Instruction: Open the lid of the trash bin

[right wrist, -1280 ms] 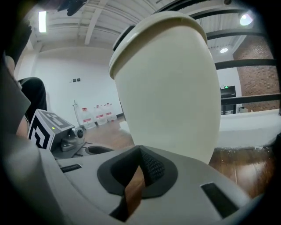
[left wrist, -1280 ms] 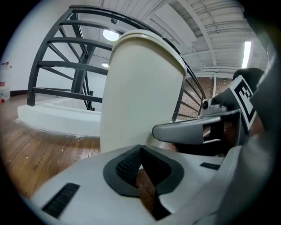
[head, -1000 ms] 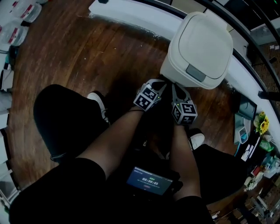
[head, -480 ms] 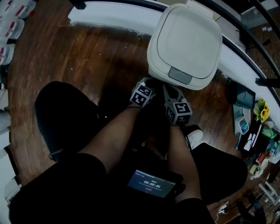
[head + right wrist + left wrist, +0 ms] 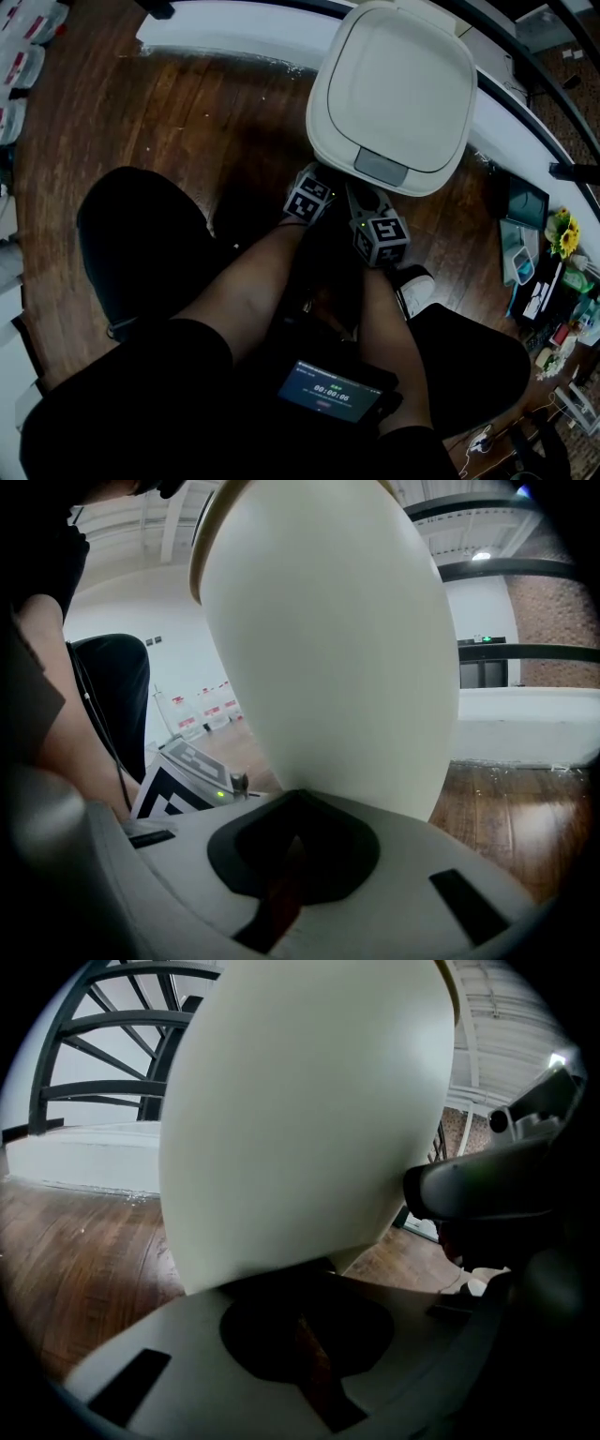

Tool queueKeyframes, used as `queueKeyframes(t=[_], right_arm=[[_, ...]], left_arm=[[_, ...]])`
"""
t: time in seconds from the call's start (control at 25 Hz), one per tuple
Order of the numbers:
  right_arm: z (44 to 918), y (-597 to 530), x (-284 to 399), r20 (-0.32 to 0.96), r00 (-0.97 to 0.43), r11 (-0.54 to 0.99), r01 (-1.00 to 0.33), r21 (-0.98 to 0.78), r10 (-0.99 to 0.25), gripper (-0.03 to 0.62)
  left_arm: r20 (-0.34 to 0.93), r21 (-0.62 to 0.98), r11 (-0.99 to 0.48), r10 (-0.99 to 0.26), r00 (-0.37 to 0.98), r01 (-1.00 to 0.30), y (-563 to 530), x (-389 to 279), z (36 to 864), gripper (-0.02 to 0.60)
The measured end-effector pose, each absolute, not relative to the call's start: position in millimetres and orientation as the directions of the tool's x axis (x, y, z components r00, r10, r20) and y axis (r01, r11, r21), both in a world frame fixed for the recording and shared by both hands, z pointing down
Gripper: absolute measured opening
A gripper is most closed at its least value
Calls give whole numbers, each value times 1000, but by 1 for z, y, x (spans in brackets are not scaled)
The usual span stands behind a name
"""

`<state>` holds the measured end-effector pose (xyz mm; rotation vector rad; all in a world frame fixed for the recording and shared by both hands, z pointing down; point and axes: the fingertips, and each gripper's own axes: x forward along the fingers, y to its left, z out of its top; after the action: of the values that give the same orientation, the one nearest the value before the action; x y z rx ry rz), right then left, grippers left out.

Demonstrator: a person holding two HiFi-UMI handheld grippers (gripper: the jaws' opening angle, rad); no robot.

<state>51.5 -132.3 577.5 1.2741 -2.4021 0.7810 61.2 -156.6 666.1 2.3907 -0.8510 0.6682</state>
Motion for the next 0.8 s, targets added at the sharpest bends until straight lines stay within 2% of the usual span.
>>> queueKeyframes(t=[0.8], right_arm=[[594, -130, 75, 550, -512, 392, -859, -328, -661, 26]], left_arm=[[639, 294, -643, -418, 646, -707, -165, 68, 687, 37]])
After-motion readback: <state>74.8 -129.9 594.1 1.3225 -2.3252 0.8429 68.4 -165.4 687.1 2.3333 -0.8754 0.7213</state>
